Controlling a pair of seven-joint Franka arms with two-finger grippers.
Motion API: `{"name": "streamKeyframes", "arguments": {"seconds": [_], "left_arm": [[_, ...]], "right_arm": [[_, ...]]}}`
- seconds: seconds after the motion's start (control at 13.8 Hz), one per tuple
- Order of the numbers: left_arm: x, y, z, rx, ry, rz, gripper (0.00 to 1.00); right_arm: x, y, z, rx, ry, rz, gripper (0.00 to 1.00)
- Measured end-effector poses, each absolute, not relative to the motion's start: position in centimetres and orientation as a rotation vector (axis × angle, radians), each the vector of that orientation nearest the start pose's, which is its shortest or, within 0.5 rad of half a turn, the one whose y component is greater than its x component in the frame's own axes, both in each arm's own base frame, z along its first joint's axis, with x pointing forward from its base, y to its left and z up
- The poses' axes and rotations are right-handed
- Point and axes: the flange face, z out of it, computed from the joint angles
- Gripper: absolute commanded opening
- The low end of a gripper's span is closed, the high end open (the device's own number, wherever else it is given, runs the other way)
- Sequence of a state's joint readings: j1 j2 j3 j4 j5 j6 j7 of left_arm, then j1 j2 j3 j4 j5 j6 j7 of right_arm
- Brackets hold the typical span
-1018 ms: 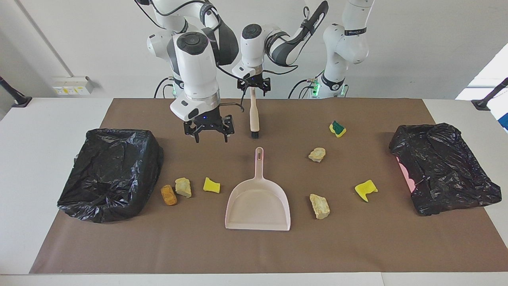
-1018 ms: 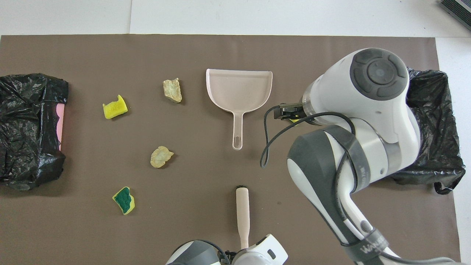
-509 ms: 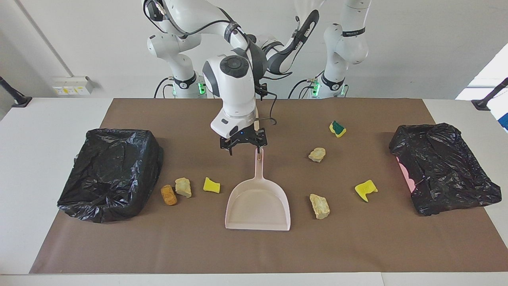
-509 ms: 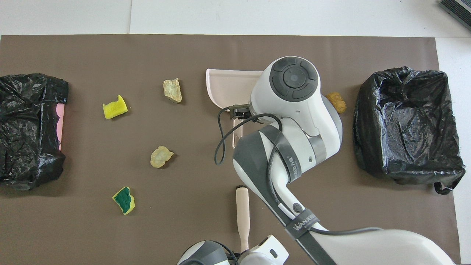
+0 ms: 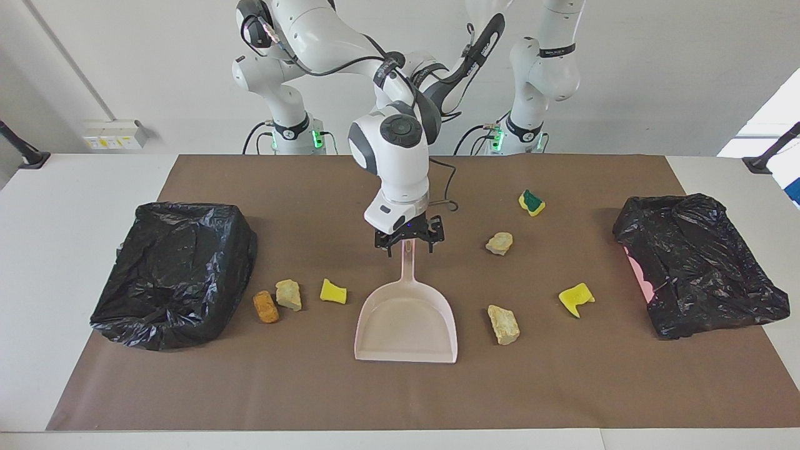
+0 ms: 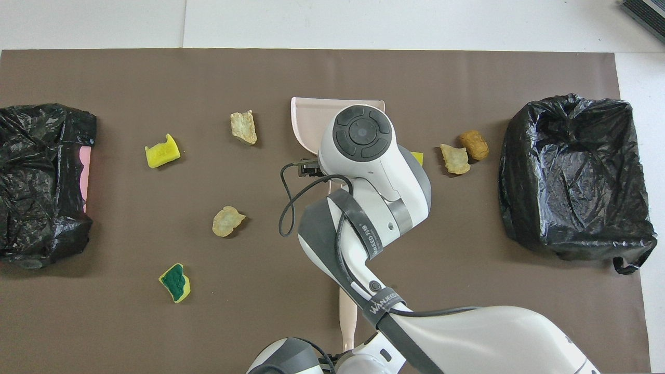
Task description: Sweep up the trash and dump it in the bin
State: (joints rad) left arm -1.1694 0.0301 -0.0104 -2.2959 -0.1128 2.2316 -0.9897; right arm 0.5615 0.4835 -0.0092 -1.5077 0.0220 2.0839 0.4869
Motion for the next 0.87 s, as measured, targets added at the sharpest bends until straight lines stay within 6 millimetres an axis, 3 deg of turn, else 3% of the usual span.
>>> {"name": "streamKeyframes", "arguments": {"seconds": [0.29,0.36,0.51,0.65,0.73,0.87], "left_arm": [[19.0,-45.9,34.0,-3.048,0.169,0.222,0.00],[19.3,-45.5,34.7,-3.041,0.156,0.231,0.21],[20.0,-44.8,35.7,-3.047,0.136,0.233,0.48],[20.1,-44.8,36.0,-3.055,0.133,0.228,0.49],[20.0,-44.9,36.0,-3.059,0.135,0.224,0.49],[19.9,-45.1,35.6,-3.068,0.141,0.214,0.49]], "right_arm": [[58.8,36.6,36.3,-3.077,-0.074,-0.064,0.96],[58.6,36.5,35.9,-3.077,-0.074,-0.053,0.73],[58.3,36.6,35.5,-3.077,-0.088,-0.038,0.37],[58.3,36.6,35.5,-3.075,-0.098,-0.036,0.07],[58.2,36.6,35.5,-3.075,-0.100,-0.035,0.00],[58.1,36.6,35.3,-3.076,-0.101,-0.030,0.00]]}}
